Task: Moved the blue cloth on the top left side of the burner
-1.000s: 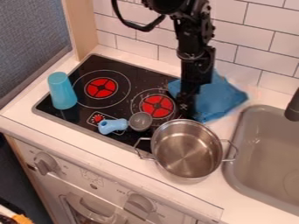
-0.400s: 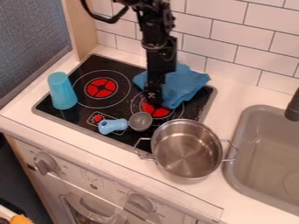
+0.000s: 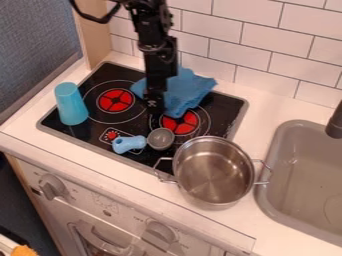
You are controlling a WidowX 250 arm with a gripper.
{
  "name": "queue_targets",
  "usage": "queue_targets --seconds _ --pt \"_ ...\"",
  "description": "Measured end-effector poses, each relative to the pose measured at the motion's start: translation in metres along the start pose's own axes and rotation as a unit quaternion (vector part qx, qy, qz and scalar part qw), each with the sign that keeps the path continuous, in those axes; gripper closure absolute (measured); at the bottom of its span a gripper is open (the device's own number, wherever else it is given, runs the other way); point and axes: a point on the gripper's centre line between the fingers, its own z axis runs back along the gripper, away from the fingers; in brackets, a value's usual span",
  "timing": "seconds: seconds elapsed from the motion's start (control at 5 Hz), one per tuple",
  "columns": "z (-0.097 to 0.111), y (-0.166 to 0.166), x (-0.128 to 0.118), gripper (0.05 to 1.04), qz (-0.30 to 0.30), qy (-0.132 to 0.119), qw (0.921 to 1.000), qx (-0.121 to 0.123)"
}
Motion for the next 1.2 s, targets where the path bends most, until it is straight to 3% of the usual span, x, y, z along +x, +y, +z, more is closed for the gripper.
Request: queue_targets --seconds 0.4,0.6,0.8,1.2 --pt "0.006 0.015 -0.071 0.085 0.069 0.014 0.9975 -0.003" --pt "0.007 0.021 -0.095 0.085 0.091 0.01 0.9958 -0.001" --pt "0.008 0.025 -0.109 0.085 0.109 0.001 0.994 0.006" --pt "0.003 0.015 -0.1 0.085 0.116 -0.011 0.9932 0.0"
